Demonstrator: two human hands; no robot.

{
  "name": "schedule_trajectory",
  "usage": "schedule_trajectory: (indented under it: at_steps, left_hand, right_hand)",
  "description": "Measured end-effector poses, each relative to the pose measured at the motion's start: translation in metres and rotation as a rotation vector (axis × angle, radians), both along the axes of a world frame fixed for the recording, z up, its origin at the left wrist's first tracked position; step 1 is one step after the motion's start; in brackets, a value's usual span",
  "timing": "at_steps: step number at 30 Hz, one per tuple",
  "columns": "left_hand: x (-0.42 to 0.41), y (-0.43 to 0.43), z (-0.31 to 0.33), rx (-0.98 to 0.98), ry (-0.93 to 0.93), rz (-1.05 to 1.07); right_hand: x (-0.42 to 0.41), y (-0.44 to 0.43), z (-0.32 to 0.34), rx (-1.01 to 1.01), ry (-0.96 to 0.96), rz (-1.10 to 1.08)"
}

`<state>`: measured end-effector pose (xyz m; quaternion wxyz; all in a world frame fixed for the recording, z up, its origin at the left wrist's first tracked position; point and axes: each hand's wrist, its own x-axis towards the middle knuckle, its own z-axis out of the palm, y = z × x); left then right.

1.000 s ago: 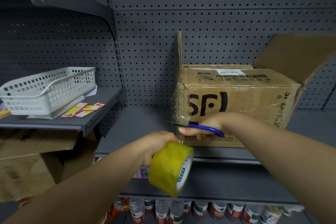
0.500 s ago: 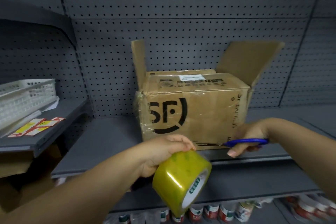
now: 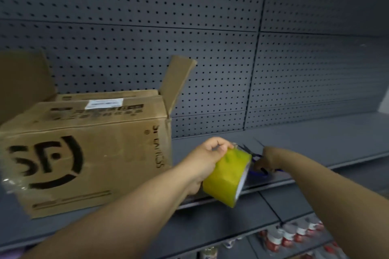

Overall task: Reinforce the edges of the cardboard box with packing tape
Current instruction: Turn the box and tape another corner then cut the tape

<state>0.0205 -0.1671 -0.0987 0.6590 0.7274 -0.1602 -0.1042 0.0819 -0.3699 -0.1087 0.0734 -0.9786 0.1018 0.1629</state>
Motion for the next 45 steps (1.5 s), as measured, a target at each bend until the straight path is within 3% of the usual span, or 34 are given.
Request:
schedule_trajectory:
  at_steps: [3,9,10,12,14,15,17,21,29,34,42,45]
  left_hand:
    - [0.023,-0.017,0.002,0.020,0.032,0.068]
    - [0.050,-0.021,-0.002,0.129,0.052,0.087]
    - [0.054,-0.021,-0.003,0.149,0.035,0.108]
    - [0.060,-0.021,-0.006,0.208,-0.017,0.148]
    - [0.065,-0.021,-0.007,0.261,-0.072,0.196]
    - [0.066,-0.021,-0.006,0.292,-0.103,0.221]
    - [0.069,-0.022,-0.005,0.385,-0.161,0.264]
    - [0.072,-0.020,-0.008,0.548,-0.261,0.303]
    - [0.071,-0.031,-0.020,0.548,-0.354,0.428]
    - [0.072,-0.046,-0.019,0.548,-0.358,0.496]
    - [0.082,-0.053,-0.023,0.580,-0.334,0.596]
    - [0.088,-0.051,-0.021,0.562,-0.340,0.670]
  right_hand:
    - [0.027,-0.004,-0.005,-0.144,-0.061,0.039]
    - [0.067,-0.007,-0.023,-0.005,-0.289,0.058]
    - [0.071,-0.005,-0.024,0.091,-0.379,0.102]
    - [0.072,0.007,-0.018,0.517,-0.542,0.239]
    - [0.064,0.022,-0.007,0.999,-0.479,0.369]
    - [0.060,0.028,-0.003,1.109,-0.411,0.437]
    - [0.057,0.034,-0.002,1.135,-0.375,0.530]
    - [0.057,0.041,-0.004,1.129,-0.589,0.421]
    - [0.057,0.038,-0.013,0.932,-0.857,0.417]
    - [0.057,0.031,-0.013,0.915,-0.949,0.426]
    - [0.053,0.018,-0.019,1.031,-0.833,0.406]
    - [0.050,0.020,-0.020,1.284,-0.641,0.286]
